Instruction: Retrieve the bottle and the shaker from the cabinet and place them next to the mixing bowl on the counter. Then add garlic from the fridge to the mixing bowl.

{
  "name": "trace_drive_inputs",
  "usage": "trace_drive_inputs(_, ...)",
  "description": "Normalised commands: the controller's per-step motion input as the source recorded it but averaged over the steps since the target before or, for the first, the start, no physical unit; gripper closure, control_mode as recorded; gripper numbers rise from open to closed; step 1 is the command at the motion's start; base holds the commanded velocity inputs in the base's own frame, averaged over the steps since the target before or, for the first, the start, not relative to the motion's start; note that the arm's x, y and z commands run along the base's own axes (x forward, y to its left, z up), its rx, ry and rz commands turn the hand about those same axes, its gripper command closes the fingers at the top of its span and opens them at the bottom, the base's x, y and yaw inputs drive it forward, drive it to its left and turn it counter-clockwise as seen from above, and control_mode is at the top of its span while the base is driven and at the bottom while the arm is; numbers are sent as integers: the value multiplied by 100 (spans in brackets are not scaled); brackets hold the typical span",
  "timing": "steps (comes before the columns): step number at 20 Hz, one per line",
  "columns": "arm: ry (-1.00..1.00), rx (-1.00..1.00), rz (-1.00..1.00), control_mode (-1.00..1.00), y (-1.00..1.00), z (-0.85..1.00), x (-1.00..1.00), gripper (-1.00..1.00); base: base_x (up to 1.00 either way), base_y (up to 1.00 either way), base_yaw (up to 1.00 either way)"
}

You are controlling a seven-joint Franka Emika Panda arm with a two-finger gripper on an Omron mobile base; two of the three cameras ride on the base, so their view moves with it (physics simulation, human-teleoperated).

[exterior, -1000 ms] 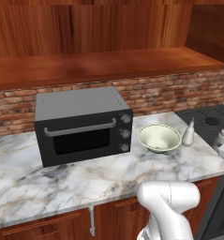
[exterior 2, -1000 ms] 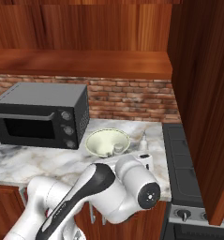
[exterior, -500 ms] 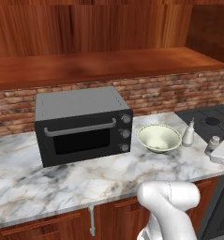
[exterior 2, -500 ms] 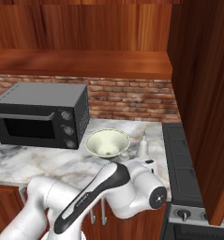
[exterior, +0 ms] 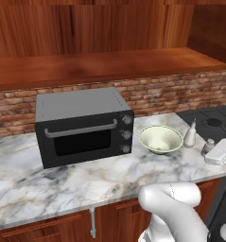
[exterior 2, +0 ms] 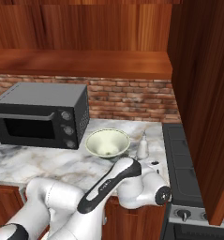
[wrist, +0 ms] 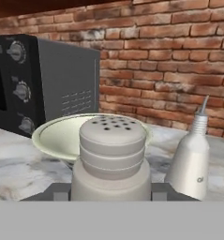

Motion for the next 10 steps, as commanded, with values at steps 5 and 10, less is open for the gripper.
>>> trace_drive_inputs(5, 5, 0, 0, -100, -15, -46, 35, 100, 0, 0, 0)
trace_drive_inputs(10, 1, 0, 2, -100, -4, -35, 30, 100, 0, 0, 0)
